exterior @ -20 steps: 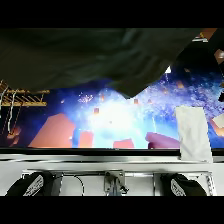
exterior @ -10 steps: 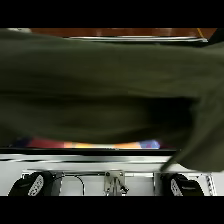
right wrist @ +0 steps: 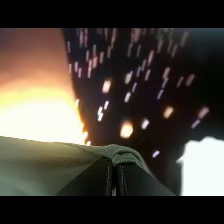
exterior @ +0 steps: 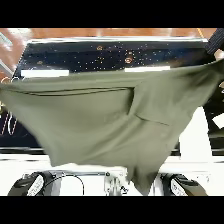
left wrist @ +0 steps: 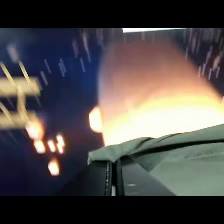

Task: Fold the shirts.

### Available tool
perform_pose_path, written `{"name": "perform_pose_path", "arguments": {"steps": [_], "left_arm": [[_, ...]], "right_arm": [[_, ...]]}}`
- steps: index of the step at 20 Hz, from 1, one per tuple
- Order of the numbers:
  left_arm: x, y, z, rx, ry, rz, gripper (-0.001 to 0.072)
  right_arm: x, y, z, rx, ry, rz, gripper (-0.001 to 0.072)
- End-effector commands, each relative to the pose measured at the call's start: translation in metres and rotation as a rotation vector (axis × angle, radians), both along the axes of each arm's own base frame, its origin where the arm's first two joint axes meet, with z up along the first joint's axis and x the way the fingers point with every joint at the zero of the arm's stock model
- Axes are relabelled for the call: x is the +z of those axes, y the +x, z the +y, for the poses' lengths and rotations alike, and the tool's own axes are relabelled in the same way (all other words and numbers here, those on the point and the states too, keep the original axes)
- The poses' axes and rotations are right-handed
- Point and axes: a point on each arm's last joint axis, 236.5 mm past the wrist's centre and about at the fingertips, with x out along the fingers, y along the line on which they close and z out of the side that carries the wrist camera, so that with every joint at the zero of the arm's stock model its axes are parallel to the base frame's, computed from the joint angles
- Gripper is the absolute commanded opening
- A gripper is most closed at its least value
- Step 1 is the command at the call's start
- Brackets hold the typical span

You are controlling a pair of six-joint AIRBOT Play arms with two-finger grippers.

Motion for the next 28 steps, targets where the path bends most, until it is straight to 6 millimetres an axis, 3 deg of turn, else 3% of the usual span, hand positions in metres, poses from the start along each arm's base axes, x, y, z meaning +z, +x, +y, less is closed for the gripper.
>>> {"name": "perform_pose_path", "arguments": {"steps": [1, 3, 5, 7, 9, 11, 13, 14, 15, 16, 18, 20, 21, 23, 25, 28], "left_arm": [[-0.108, 0.039, 0.013, 0.055, -0.094, 0.247, 0.0034], [-0.138, 0.072, 0.015, 0.074, -0.156, 0.303, 0.0034], [-0.153, 0.114, 0.014, 0.097, -0.238, 0.273, 0.0034], [-0.161, 0.155, 0.010, 0.138, -0.365, 0.210, 0.0034], [-0.182, 0.178, 0.001, 0.162, -0.474, 0.226, 0.0034], [-0.221, 0.181, -0.015, 0.145, -0.495, 0.327, 0.0033], [-0.253, 0.175, -0.034, 0.113, -0.505, 0.431, 0.0036], [-0.263, 0.171, -0.041, 0.109, -0.515, 0.474, 0.0159], [-0.267, 0.168, -0.044, 0.115, -0.528, 0.504, 0.0458], [-0.266, 0.162, -0.039, 0.126, -0.536, 0.538, 0.0672], [-0.258, 0.139, -0.006, 0.127, -0.463, 0.624, 0.0654], [-0.254, 0.096, 0.049, 0.200, -0.338, 0.775, 0.0430], [-0.253, 0.071, 0.073, 0.237, -0.283, 0.845, 0.0430], [-0.254, 0.032, 0.097, 0.285, -0.246, 0.936, 0.0445], [-0.265, 0.007, 0.089, 0.254, -0.255, 0.967, 0.0451], [-0.299, -0.025, 0.048, 0.178, -0.336, 1.003, 0.0482]], "right_arm": [[-0.103, 0.081, 0.008, -0.046, 0.147, 0.220, 0.0075], [-0.134, 0.128, 0.021, -0.095, 0.286, 0.231, 0.0075], [-0.151, 0.176, 0.033, -0.163, 0.457, 0.192, 0.0075], [-0.164, 0.208, 0.041, -0.216, 0.593, 0.172, 0.0075], [-0.194, 0.216, 0.046, -0.228, 0.616, 0.229, 0.0075], [-0.237, 0.206, 0.048, -0.240, 0.539, 0.347, 0.0075], [-0.275, 0.191, 0.058, -0.235, 0.454, 0.461, 0.0079], [-0.284, 0.186, 0.071, -0.210, 0.444, 0.493, 0.0179], [-0.285, 0.185, 0.080, -0.182, 0.445, 0.498, 0.0407], [-0.281, 0.181, 0.086, -0.134, 0.439, 0.497, 0.0633], [-0.273, 0.165, 0.076, -0.063, 0.365, 0.533, 0.0668], [-0.272, 0.127, 0.035, -0.037, 0.198, 0.636, 0.0667], [-0.273, 0.101, 0.006, -0.044, 0.087, 0.716, 0.0659], [-0.272, 0.059, -0.033, -0.075, -0.023, 0.848, 0.0659], [-0.274, 0.040, -0.034, -0.088, 0.042, 0.875, 0.0659], [-0.295, 0.027, -0.018, -0.097, 0.128, 0.844, 0.0660]]}}
